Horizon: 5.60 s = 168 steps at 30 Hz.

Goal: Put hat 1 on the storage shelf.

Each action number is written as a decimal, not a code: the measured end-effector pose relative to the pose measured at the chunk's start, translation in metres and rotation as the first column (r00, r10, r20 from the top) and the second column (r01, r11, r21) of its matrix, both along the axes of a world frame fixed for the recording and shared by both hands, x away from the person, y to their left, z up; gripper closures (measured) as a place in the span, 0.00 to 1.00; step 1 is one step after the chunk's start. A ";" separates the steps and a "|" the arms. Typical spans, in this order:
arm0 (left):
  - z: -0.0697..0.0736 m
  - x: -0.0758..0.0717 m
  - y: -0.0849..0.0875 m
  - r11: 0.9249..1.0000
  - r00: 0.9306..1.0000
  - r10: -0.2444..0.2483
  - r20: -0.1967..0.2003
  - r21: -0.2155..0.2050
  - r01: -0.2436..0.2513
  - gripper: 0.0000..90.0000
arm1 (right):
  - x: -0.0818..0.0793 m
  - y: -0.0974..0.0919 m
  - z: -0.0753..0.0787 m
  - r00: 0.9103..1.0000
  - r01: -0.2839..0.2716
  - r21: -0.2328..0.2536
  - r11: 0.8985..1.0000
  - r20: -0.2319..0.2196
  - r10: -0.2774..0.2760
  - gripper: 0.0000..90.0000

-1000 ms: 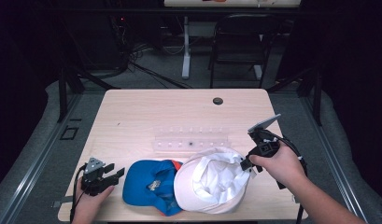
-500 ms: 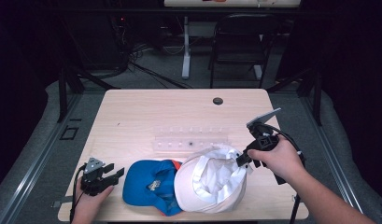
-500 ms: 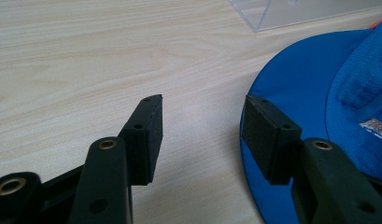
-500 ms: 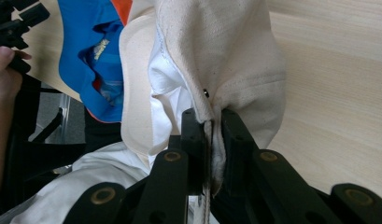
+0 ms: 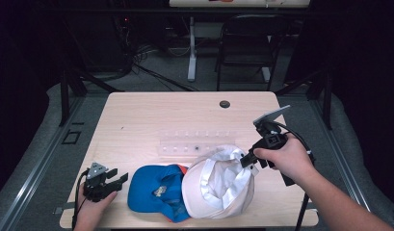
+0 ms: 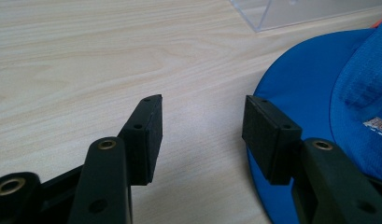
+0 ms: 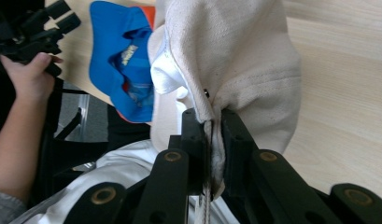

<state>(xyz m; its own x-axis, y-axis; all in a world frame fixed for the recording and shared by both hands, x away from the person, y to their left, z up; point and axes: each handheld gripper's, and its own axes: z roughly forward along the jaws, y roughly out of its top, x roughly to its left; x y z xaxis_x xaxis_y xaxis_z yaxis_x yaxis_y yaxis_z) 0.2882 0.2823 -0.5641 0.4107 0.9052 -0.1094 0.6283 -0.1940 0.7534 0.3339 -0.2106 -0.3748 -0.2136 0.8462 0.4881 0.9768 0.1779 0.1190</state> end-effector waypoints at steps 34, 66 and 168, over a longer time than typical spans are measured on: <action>-0.001 0.000 -0.002 1.000 1.000 0.000 0.016 0.002 0.000 0.54 | -0.001 0.003 0.035 0.999 0.040 0.414 0.909 -0.048 -0.022 0.91; 0.034 -0.009 -0.034 0.987 0.976 -0.159 0.150 0.013 0.159 0.58 | 0.050 0.021 0.058 0.990 0.123 0.626 0.770 -0.019 -0.142 0.91; 0.069 0.061 -0.116 0.937 0.927 -0.348 0.139 0.006 0.351 0.95 | 0.108 0.110 0.008 0.980 0.174 0.570 0.803 -0.018 -0.200 0.90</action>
